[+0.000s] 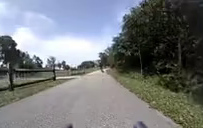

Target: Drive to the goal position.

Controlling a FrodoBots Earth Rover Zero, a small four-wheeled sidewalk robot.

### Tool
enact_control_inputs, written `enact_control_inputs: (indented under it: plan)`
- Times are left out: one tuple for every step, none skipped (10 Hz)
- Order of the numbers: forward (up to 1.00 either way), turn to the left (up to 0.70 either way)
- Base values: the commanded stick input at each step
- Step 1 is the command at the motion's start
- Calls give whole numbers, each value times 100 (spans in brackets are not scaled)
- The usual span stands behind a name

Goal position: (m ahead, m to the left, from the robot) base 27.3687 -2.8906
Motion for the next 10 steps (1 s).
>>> enact_control_inputs:
  plan:
    - [70, 0]
    - [70, 0]
    - [70, 0]
    - [70, 0]
    - [70, 0]
    - [70, 0]
    - [70, 0]
    - [70, 0]
    - [70, 0]
    - [70, 0]
